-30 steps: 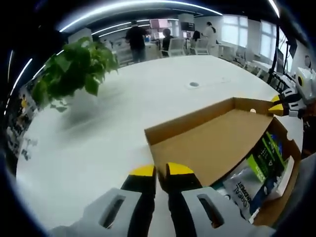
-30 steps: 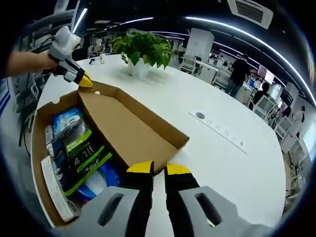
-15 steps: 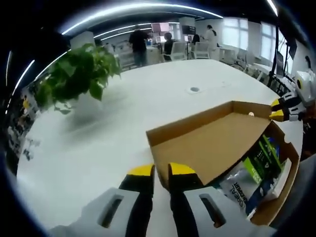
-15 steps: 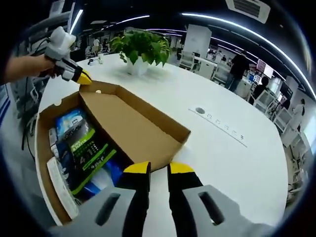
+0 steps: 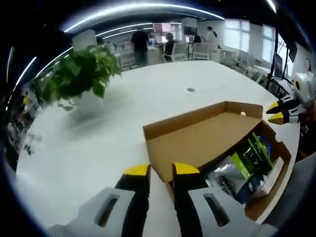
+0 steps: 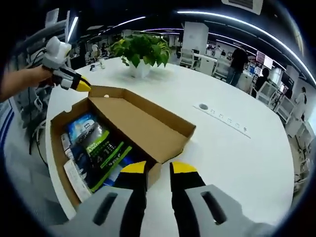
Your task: Operate the shoe box by opening the lid, removing the specified soft item, and placing it in the target area until the item is outside and the box remains undamaged.
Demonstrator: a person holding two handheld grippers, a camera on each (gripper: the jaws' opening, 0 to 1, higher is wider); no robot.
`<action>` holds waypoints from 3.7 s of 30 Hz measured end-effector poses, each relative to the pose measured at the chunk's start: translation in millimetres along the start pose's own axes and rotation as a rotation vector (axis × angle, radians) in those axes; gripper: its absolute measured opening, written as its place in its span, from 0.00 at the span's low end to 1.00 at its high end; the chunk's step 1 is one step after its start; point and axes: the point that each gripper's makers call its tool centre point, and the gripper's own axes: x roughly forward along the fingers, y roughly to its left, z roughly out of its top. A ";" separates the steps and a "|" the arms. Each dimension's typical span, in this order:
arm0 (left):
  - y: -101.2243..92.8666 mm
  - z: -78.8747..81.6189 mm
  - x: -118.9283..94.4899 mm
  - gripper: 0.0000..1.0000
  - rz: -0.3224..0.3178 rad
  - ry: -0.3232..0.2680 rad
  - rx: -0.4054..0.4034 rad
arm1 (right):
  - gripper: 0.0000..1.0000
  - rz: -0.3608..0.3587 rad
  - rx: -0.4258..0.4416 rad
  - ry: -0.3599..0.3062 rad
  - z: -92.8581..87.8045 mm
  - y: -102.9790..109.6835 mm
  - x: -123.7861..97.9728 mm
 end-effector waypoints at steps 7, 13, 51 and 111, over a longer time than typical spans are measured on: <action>-4.6 -4.0 -11.6 0.16 0.005 -0.008 -0.007 | 0.18 0.035 0.009 0.006 -1.3 14.6 -3.6; -13.8 -9.5 -20.4 0.17 0.006 -0.011 -0.010 | 0.19 0.064 0.008 0.019 -5.0 24.8 -2.5; -101.6 -69.1 -13.6 0.23 -0.183 0.143 0.011 | 0.20 0.197 0.054 0.140 -23.6 75.5 31.9; -128.9 -66.2 -4.0 0.00 -0.292 0.148 -0.060 | 0.00 0.189 0.107 0.121 -22.1 80.0 39.3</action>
